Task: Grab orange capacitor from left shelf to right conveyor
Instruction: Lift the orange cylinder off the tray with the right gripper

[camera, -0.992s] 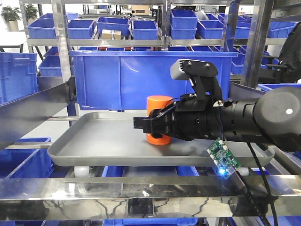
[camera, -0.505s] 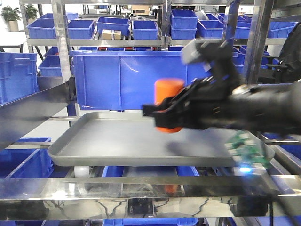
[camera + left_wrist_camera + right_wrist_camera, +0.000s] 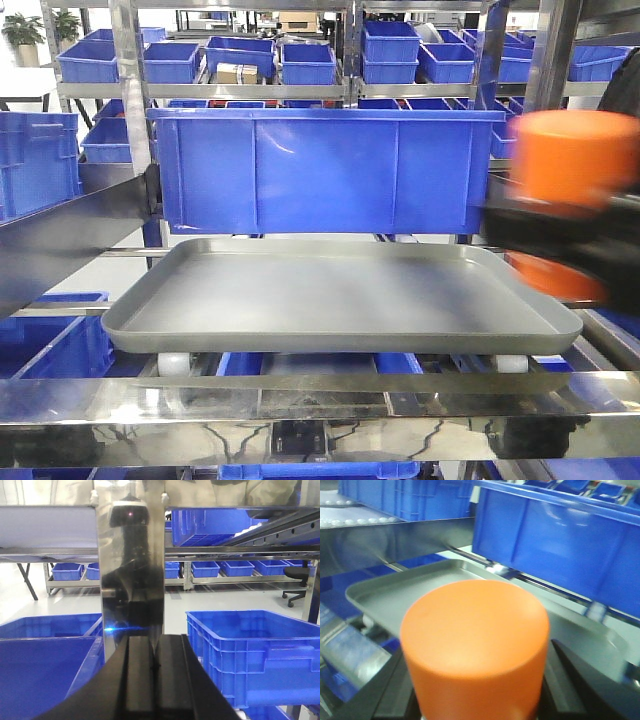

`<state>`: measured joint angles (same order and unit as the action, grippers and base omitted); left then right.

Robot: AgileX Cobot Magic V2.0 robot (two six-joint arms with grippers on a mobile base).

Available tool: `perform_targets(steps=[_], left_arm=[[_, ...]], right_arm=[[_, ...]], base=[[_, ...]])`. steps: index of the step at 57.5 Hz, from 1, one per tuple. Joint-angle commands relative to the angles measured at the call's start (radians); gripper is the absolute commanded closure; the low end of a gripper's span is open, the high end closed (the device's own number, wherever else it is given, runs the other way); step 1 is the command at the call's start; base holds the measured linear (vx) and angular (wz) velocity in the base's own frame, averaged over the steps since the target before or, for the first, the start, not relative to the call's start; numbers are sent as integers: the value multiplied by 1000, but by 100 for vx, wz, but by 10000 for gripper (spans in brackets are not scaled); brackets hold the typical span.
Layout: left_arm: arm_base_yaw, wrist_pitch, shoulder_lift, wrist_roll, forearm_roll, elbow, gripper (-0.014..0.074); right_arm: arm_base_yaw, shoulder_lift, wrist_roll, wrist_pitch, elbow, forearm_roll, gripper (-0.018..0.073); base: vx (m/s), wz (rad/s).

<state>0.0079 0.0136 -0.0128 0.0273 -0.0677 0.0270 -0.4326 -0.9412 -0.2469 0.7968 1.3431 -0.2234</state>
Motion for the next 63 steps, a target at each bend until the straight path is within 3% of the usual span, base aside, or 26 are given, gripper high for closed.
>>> perform_targets(steps=[1, 36, 53, 63], left_arm=[[-9, -82, -12, -1, -6, 32, 603], [-9, -82, -12, -1, -6, 32, 603], [-9, -82, -12, -1, -6, 32, 603], [-9, -82, -12, -1, -6, 32, 603]], right_arm=[[3, 93, 20, -56, -68, 17, 289], [5, 572, 75, -102, -754, 0, 289], [5, 703, 181, -94, -823, 141, 289], [5, 708, 202, -88, -823, 169, 289]], base=[[0, 0], [0, 0], [0, 0], [0, 0]])
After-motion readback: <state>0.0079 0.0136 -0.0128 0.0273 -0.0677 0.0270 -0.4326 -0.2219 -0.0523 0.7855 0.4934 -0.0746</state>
